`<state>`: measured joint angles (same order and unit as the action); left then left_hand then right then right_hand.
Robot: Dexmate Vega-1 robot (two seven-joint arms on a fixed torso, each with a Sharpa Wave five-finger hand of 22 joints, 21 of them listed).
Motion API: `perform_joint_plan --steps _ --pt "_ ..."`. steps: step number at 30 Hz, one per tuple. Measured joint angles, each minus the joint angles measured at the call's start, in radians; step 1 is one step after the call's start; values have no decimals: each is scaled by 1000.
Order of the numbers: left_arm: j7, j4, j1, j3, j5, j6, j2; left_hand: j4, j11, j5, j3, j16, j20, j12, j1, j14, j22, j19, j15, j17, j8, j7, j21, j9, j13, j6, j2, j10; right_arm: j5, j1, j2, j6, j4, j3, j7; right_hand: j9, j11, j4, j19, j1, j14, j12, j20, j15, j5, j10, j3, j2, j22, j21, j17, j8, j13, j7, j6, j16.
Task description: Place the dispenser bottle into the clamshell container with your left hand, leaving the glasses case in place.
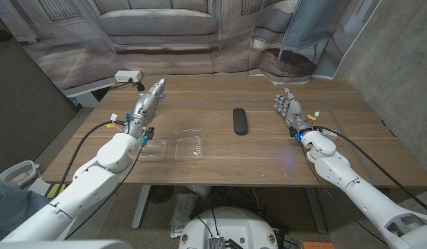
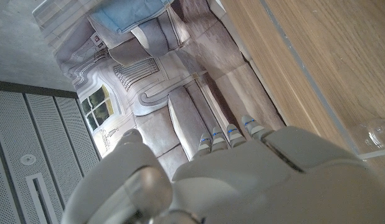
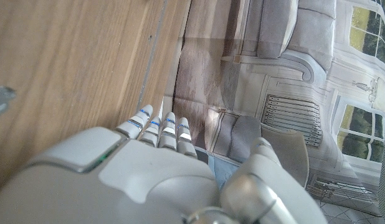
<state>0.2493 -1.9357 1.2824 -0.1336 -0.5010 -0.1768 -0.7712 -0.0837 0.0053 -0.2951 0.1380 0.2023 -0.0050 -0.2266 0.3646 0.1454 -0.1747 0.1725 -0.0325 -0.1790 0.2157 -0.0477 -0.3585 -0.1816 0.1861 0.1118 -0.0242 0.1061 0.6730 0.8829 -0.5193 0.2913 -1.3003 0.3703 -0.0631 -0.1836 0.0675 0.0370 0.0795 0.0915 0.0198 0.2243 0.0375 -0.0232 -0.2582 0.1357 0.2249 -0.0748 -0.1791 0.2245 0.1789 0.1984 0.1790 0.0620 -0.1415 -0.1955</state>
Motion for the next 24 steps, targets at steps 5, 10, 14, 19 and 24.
perform_joint_plan --steps 5,10,14,19,24 --pt "7 -11 18 15 4 6 0 0 0 0 0 0 1 0 2 0 0 1 0 0 0 1 0 0 0 -1 -2 0 1 -3 3 3 3 1 -4 0 0 0 0 0 0 0 0 0 0 0 0 0 0 0 0 0 0 0 0 0" --pt "11 -16 34 27 6 8 2 0 0 0 0 0 1 0 2 0 0 1 0 0 0 1 4 -3 0 -1 -2 0 2 -4 4 9 4 1 -7 0 0 0 0 0 0 0 0 0 0 0 0 0 0 -1 0 0 0 0 0 0" --pt "11 -18 46 36 7 8 6 0 0 0 0 0 1 5 2 0 0 1 0 0 0 1 4 -2 0 -1 -2 0 2 -4 4 12 0 0 -7 0 0 3 0 0 0 0 0 0 0 0 -3 0 0 -7 0 0 0 0 0 0" --pt "13 -22 62 49 10 8 9 0 0 0 0 0 1 5 6 0 0 1 0 0 0 1 7 -2 0 -1 -6 0 2 -4 4 14 -7 -1 -7 0 0 3 0 0 0 0 0 0 0 0 -3 0 0 -7 0 0 0 -3 -3 0" --pt "17 -28 81 63 14 7 11 7 0 0 -2 0 1 5 6 0 0 1 0 0 -1 1 7 -2 0 -1 -6 0 3 -4 4 15 -9 -1 -7 0 0 3 4 0 4 0 4 -4 0 0 -3 0 0 -7 0 0 0 -3 -3 0"
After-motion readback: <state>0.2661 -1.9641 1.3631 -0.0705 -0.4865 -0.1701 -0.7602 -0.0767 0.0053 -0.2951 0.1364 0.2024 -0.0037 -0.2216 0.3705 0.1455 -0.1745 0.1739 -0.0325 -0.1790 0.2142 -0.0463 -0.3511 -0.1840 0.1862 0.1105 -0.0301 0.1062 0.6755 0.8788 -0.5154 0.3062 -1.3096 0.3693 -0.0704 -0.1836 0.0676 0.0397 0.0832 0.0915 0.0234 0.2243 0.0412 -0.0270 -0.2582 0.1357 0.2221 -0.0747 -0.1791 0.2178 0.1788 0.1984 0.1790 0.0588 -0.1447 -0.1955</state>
